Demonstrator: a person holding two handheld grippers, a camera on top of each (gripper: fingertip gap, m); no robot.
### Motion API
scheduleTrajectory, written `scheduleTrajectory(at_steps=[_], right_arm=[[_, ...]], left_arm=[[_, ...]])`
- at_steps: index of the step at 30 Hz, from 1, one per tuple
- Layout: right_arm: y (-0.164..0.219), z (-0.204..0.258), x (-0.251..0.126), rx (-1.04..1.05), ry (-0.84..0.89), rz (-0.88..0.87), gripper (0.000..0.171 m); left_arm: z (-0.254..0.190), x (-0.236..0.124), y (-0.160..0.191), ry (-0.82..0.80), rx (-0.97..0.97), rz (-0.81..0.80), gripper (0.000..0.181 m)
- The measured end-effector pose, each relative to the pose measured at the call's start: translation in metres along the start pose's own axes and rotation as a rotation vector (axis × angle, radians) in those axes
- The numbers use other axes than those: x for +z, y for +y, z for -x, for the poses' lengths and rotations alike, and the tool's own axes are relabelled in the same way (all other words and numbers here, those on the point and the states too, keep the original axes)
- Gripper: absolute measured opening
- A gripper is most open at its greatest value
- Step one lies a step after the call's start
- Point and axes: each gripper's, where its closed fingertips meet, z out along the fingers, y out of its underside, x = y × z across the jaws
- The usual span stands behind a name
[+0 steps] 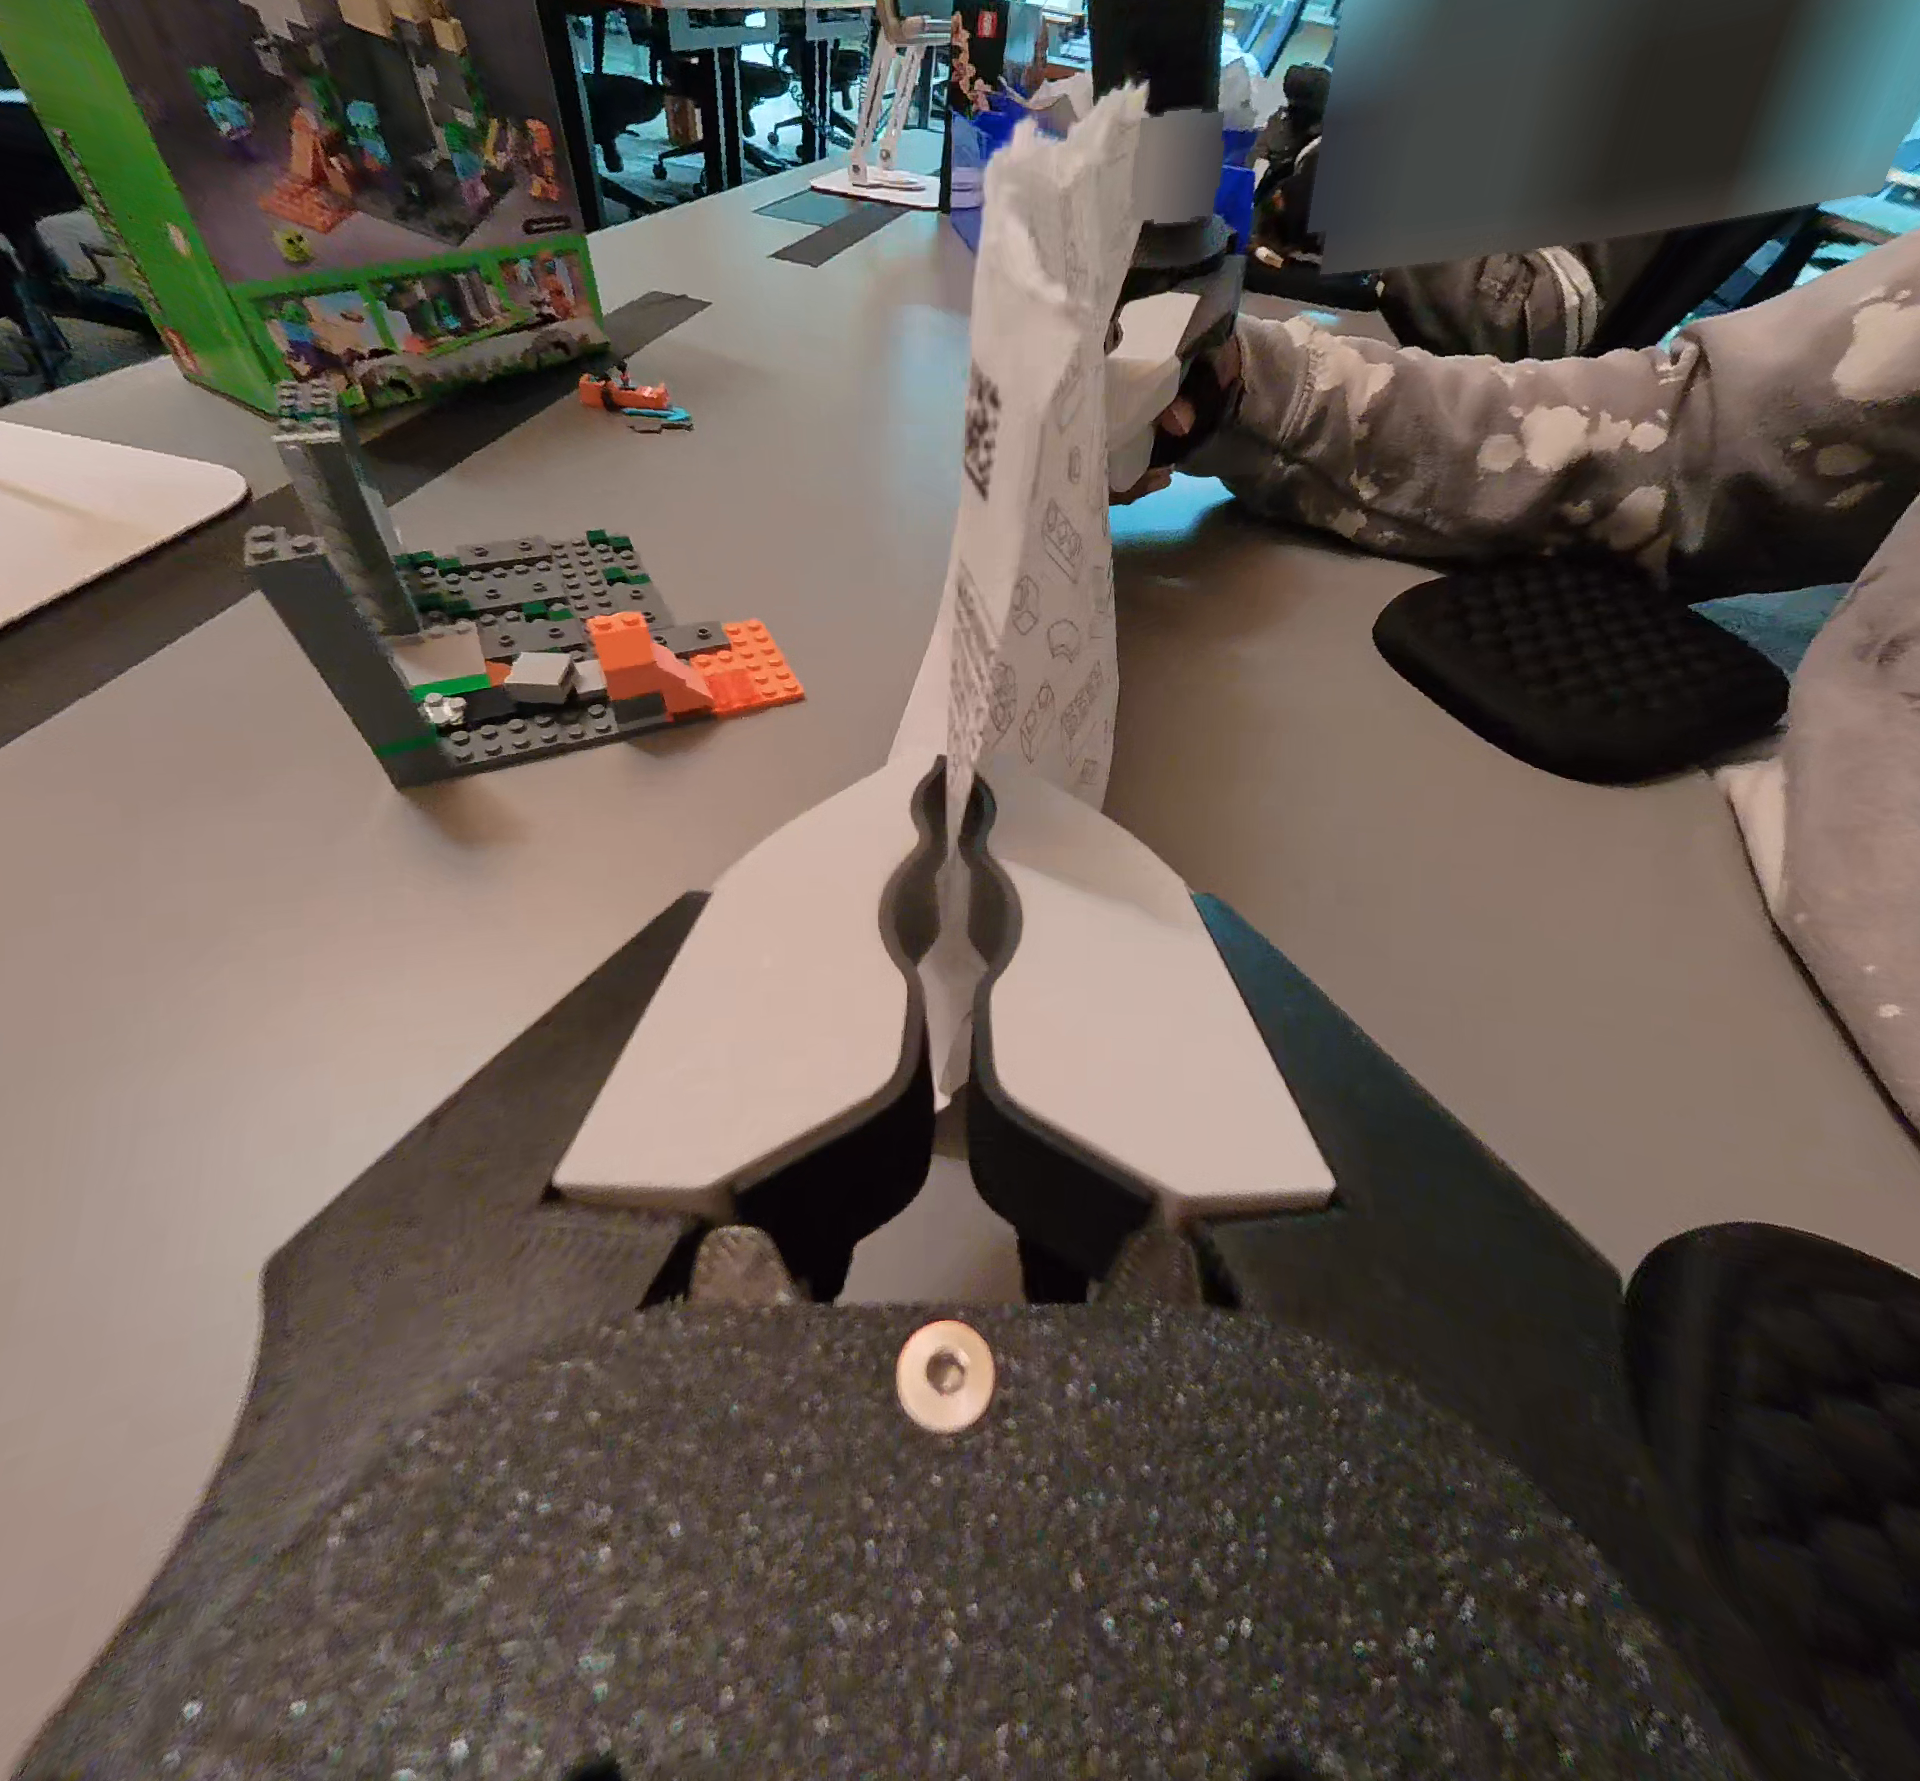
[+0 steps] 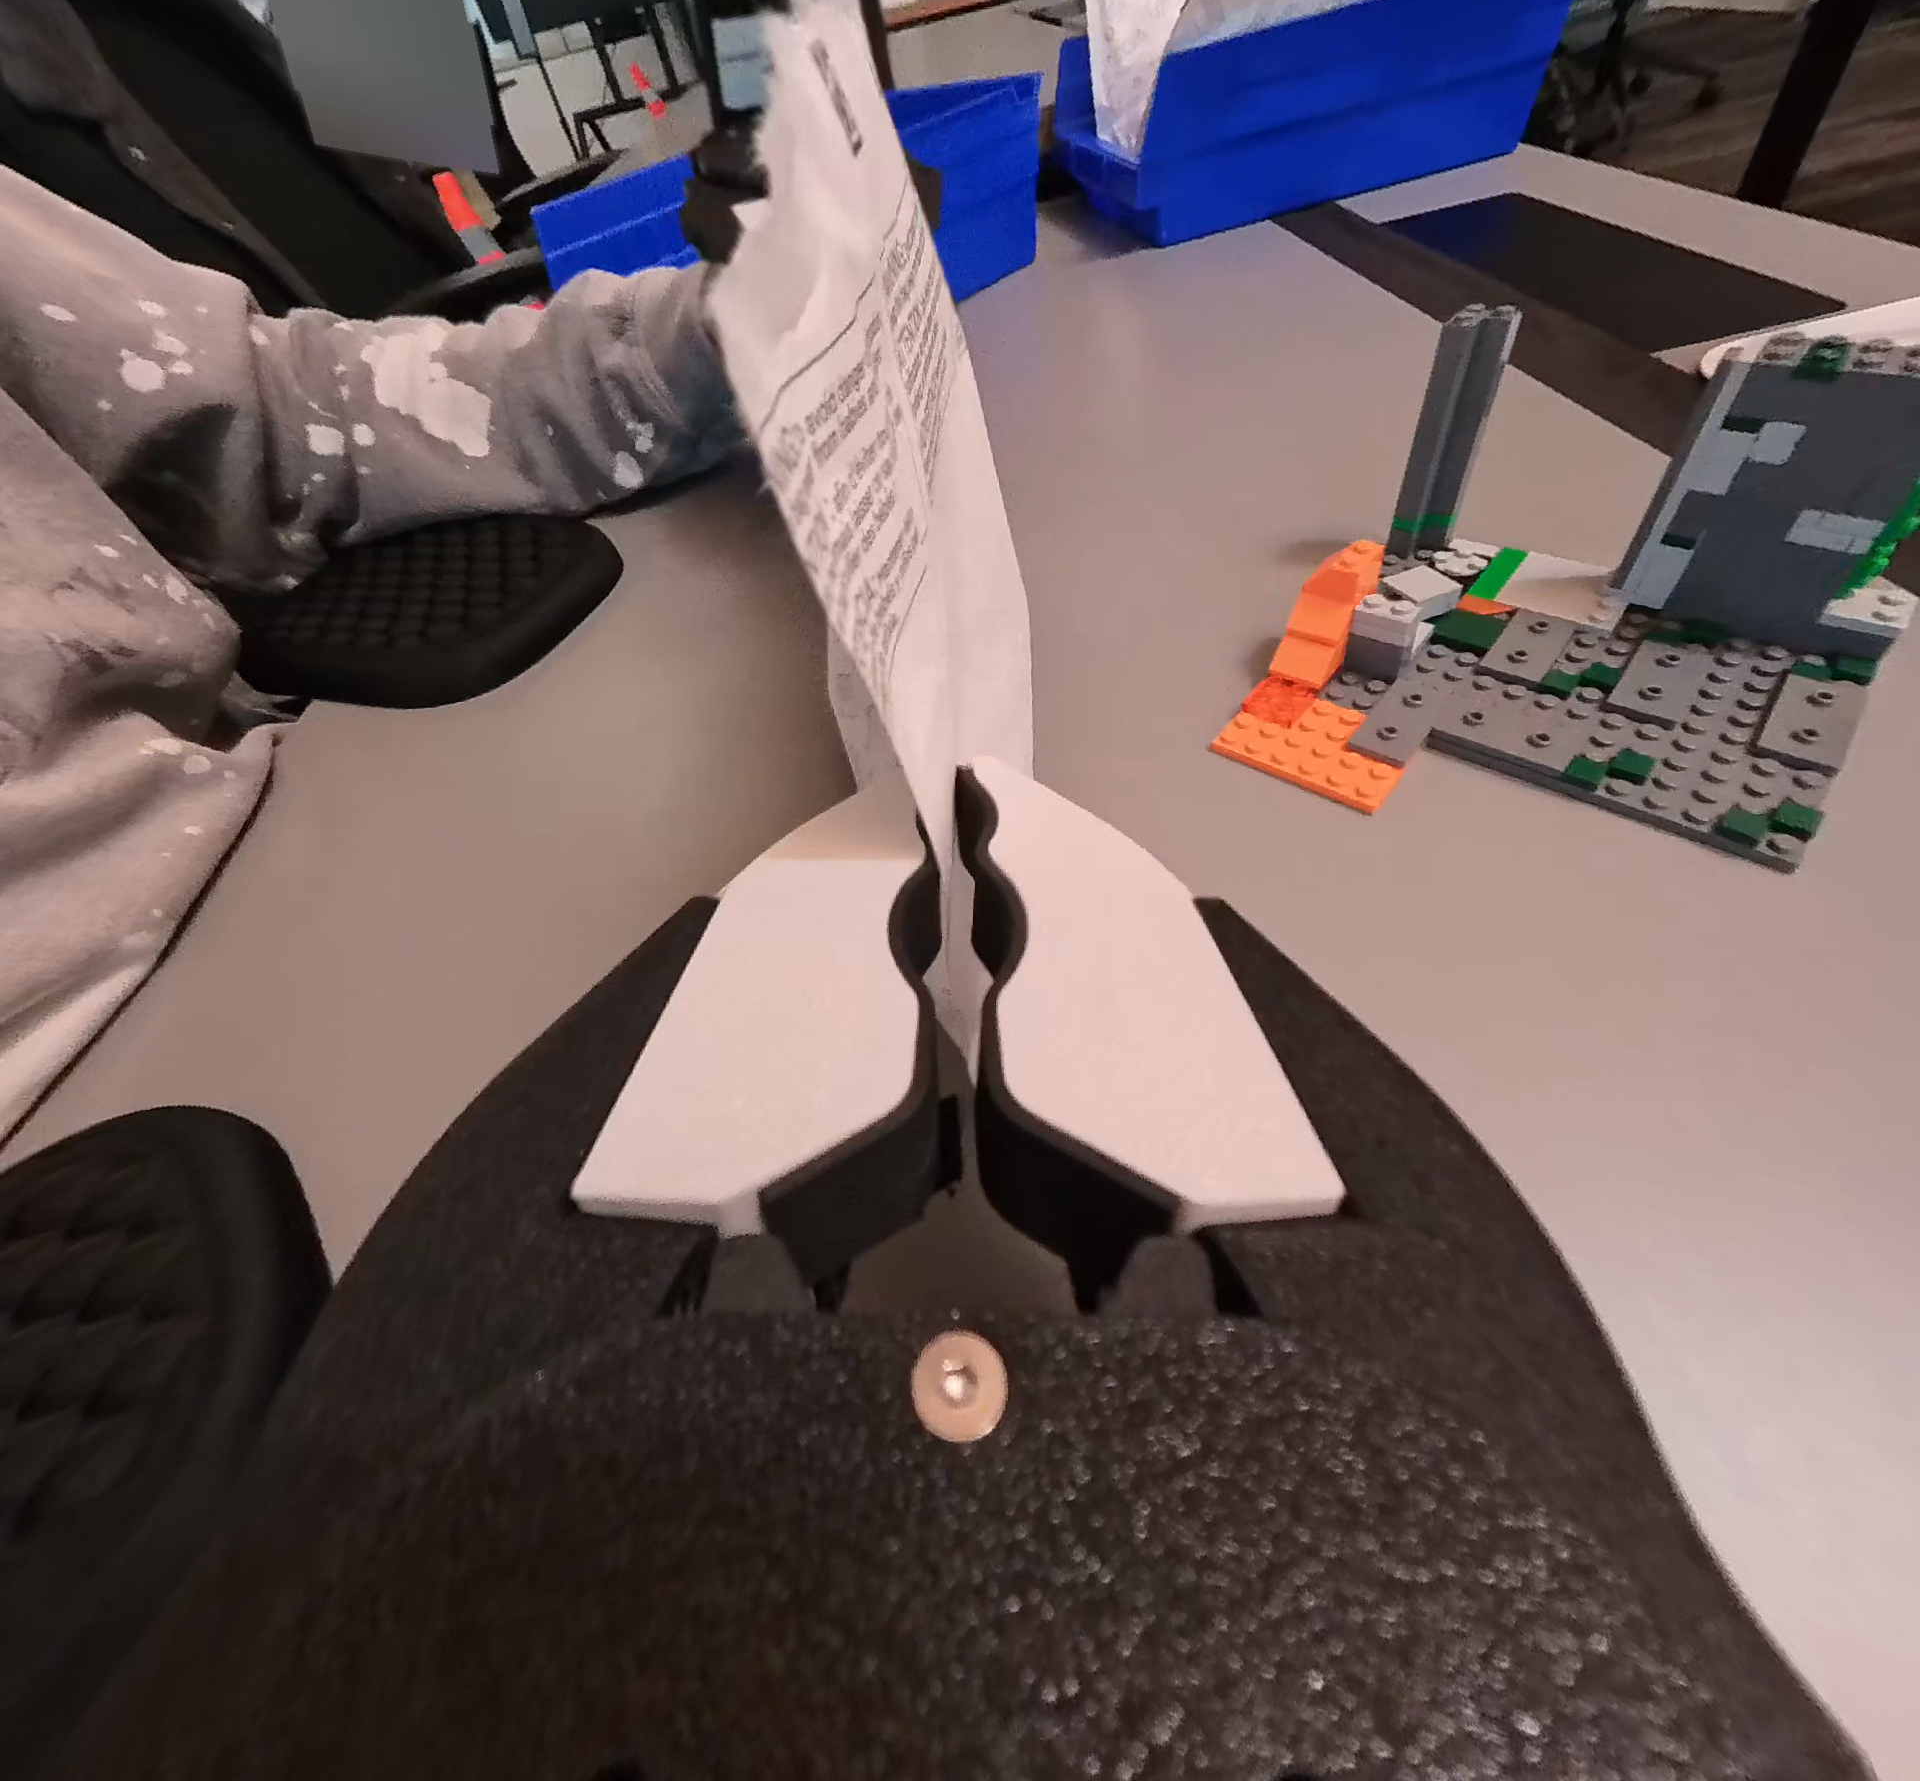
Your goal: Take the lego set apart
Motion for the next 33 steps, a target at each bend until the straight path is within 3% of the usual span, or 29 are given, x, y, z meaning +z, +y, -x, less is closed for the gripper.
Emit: scheduleTrajectory(at_steps=[13, 25, 29, 33], right_arm=[[0.002, -0.002, 0.0, 0.01, 0.04, 0.019, 0.0], [-0.016, -0.008, -0.002, -0.032, 0.111, -0.048, 0.013], [-0.03, -0.01, -0.002, -0.067, 0.14, -0.075, 0.0], [-0.047, -0.011, -0.001, -0.088, 0.151, -0.095, 0.0]], left_arm=[[0.005, -0.003, -0.004, -0.02, -0.101, 0.0, 0.001], [0.008, -0.004, -0.002, -0.032, -0.07, -0.039, 0.0], [0.012, -0.008, -0.013, -0.054, -0.073, -0.064, 0.001], [0.018, -0.021, -0.034, -0.112, -0.034, -0.096, 0.001]])
